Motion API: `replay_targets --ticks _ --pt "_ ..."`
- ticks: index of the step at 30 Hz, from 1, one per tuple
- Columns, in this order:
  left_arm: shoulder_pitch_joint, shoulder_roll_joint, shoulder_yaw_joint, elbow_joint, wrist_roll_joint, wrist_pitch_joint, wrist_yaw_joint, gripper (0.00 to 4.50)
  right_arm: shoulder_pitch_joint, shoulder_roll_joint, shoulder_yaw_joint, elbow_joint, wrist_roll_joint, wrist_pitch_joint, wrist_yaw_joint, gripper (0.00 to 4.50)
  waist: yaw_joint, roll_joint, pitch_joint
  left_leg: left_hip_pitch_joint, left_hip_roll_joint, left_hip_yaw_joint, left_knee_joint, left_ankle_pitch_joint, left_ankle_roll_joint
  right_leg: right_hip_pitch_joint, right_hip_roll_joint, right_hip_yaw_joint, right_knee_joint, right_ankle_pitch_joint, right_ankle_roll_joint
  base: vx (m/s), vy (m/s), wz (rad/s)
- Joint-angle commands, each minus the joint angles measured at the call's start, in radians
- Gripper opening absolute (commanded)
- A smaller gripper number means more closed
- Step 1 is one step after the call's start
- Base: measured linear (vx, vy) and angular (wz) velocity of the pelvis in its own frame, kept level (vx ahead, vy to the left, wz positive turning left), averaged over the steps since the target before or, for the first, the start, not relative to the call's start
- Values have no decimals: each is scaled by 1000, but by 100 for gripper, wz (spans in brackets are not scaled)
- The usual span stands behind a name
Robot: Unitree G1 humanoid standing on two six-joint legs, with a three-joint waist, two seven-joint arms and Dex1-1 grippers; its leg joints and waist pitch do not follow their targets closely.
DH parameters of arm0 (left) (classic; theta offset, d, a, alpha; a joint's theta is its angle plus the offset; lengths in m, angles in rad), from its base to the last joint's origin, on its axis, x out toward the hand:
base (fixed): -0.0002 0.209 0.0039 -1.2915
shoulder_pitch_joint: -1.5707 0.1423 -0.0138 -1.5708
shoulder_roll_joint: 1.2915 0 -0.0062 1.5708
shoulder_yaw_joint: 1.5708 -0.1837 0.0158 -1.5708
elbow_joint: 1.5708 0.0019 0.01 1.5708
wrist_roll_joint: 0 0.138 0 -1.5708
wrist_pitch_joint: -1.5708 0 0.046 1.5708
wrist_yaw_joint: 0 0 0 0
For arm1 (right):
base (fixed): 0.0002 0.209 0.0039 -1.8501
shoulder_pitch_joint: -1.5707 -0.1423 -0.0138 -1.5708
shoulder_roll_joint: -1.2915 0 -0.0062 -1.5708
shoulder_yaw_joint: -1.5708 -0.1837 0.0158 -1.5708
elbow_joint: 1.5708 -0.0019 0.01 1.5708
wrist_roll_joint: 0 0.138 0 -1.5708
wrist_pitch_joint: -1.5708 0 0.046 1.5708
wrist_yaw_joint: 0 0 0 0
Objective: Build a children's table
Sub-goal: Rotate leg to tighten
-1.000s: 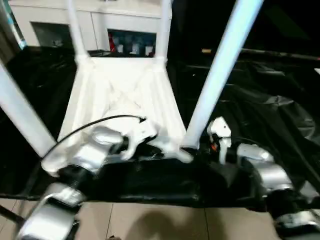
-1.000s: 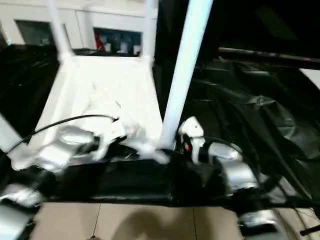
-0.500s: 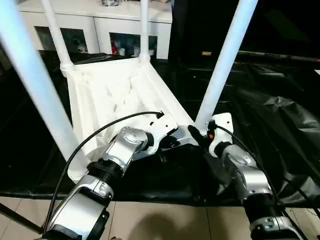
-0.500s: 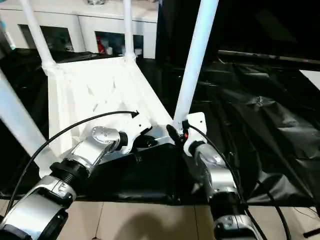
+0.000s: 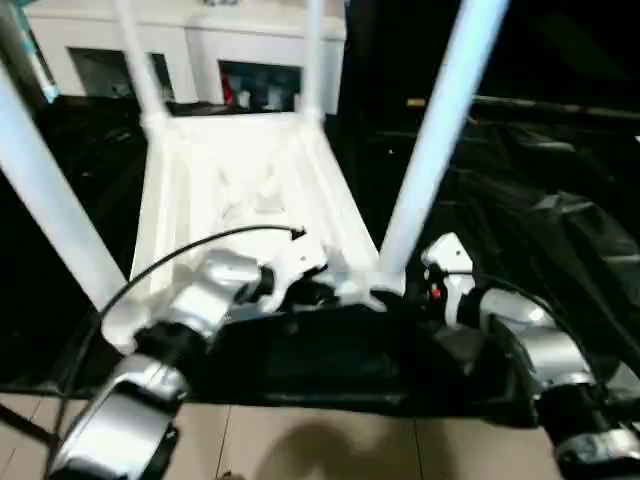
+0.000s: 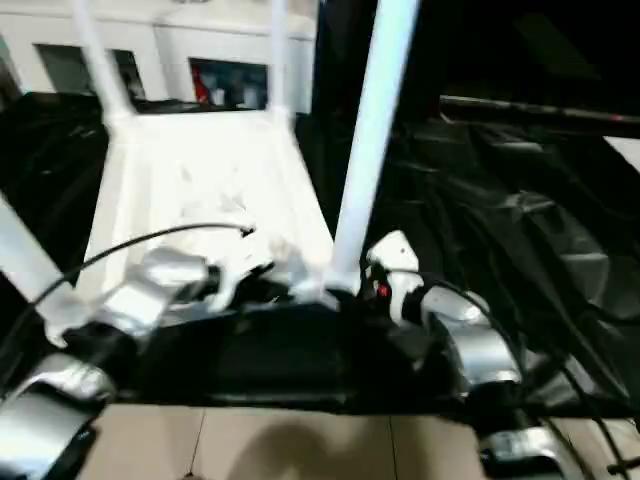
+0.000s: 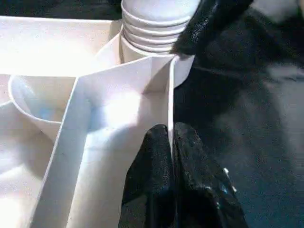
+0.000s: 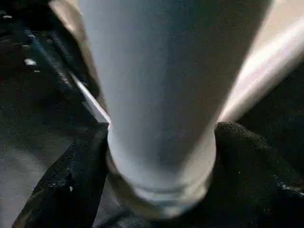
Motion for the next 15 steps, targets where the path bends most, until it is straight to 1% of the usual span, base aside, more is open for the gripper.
replay_targets --ticks 1,2,3,4,5,7,8,9,10,11,12,13,14,15 --pt "30 -22 -26 -14 -61 -2 -74 0 -14 -19 -2 -12 5 5 12 360 -3 -13 -45 12 24 -6 -56 -189 71 37 -33 20 -64 -77 -232 0 0 0" --pt "34 -17 -27 -21 -64 -1 -88 0 -15 -20 0 -11 6 5 19 360 -3 -13 -47 12 24 -5 -55 -173 77 39 -33 20 -61 -50 -239 0 0 0" --pt "39 -13 -26 -30 -68 6 -96 0 -15 -16 3 -9 9 7 28 360 -4 -13 -46 9 23 -5 -55 -168 78 40 -33 20 -60 -45 -240 0 0 0" --pt "42 -11 -25 -35 -71 8 -101 0 -15 -12 4 -7 11 10 33 360 -4 -16 -45 10 23 -5 -55 -171 80 40 -35 19 -61 -51 -242 0 0 0" --pt "44 -9 -23 -37 -70 7 -104 0 -14 -6 7 -3 8 8 35 335 -4 -17 -44 10 23 -4 -55 -179 80 40 -35 20 -64 -71 -238 0 0 0" --pt "46 -7 -20 -44 -68 11 -111 0 -13 -1 13 4 5 6 42 326 -4 -17 -43 10 23 -5 -56 -193 72 40 -37 21 -67 -109 -228 0 0 0" --pt "47 -5 -18 -47 -67 15 -114 0 -14 0 13 6 7 7 46 316 -4 -17 -42 10 24 -5 -58 -199 68 40 -38 20 -68 -123 -225 0 0 0" --pt "49 -3 -17 -52 -67 18 -117 0 -16 -1 14 8 10 7 50 316 -4 -15 -42 11 25 -6 -59 -207 61 39 -38 21 -69 -137 -221 0 0 0" --pt "49 -3 -17 -52 -67 18 -117 0 -16 -1 14 8 10 7 50 304 -5 -15 -42 11 25 -6 -59 -210 58 39 -38 21 -69 -140 -219 0 0 0" --pt "51 0 -17 -57 -68 21 -121 0 -16 -2 14 11 13 6 54 293 -5 -14 -42 12 25 -7 -60 -211 52 39 -37 21 -69 -138 -218 0 0 0" --pt "52 1 -18 -59 -68 23 -122 0 -16 -1 13 12 14 6 54 293 -5 -15 -43 12 24 -7 -59 -208 52 39 -37 21 -68 -132 -218 0 0 0" --pt "54 3 -19 -65 -67 30 -126 0 -15 1 7 15 20 7 52 281 -5 -12 -44 12 24 -7 -58 -200 52 39 -36 21 -66 -115 -222 0 0 0" --pt "55 3 -20 -66 -66 32 -127 0 -15 2 4 15 21 7 49 279 -6 -11 -44 13 24 -6 -58 -196 53 39 -35 21 -65 -103 -225 0 0 0" --pt "55 1 -20 -65 -63 33 -119 0 -13 6 -1 17 22 4 39 278 -7 -13 -44 12 23 -6 -57 -190 56 40 -34 21 -64 -87 -229 0 0 0"
